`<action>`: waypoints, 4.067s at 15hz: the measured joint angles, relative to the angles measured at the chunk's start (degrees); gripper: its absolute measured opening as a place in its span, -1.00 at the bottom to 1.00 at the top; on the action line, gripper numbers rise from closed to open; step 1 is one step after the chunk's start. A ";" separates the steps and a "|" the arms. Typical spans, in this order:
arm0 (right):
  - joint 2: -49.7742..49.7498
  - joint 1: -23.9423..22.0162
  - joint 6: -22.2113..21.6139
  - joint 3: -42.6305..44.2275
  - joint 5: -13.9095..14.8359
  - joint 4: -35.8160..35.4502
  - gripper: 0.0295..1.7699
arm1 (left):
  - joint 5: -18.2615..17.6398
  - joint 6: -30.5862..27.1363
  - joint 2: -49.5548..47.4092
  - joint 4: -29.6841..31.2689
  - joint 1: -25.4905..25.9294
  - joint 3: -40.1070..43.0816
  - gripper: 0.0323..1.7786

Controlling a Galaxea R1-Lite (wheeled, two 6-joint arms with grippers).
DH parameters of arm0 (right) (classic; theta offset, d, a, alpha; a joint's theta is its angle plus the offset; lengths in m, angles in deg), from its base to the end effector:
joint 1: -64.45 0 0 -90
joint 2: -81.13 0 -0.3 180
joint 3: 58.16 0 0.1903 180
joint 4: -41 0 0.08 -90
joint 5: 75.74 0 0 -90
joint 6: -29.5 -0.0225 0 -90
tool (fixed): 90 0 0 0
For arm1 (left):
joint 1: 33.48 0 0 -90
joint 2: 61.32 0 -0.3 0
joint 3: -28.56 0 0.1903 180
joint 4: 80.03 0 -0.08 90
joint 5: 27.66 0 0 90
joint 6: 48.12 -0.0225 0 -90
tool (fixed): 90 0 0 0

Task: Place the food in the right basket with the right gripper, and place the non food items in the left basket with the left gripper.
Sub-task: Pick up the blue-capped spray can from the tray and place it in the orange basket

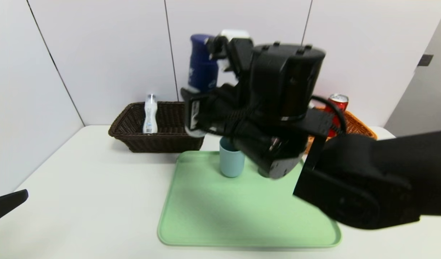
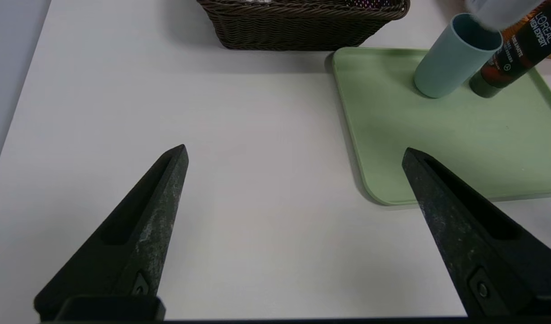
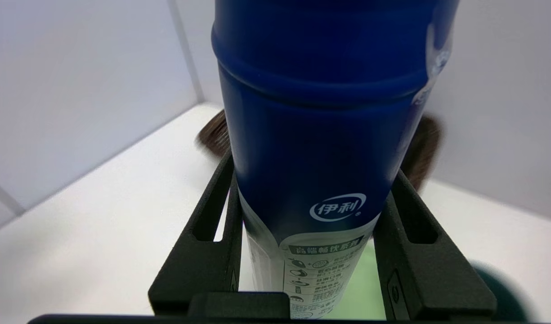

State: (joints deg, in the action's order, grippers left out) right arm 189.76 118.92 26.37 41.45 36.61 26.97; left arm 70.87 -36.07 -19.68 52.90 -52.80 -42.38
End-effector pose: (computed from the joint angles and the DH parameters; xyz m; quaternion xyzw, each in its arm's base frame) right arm 0.2302 0.3077 0.2632 0.0534 -0.0267 0.2772 0.9590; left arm 0.0380 -0.0098 0.2613 -0.0663 0.1588 -0.0766 0.9821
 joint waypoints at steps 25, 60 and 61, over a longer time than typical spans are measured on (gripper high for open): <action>3.05 -39.73 -1.77 -5.29 -15.35 3.28 -0.11 | -1.05 0.07 -0.20 -0.20 0.04 0.11 0.90; 8.44 -40.63 2.72 -4.66 -12.84 -13.75 0.72 | -1.23 0.02 0.68 -0.06 -0.02 -1.62 0.90; 5.27 -40.55 2.51 -3.62 -12.95 -9.56 0.74 | -1.27 0.00 1.63 0.09 -0.07 -2.40 0.90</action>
State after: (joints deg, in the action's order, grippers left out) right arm 195.03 78.37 28.88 37.83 23.66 17.41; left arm 69.60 -36.07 -18.05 52.99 -52.87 -44.78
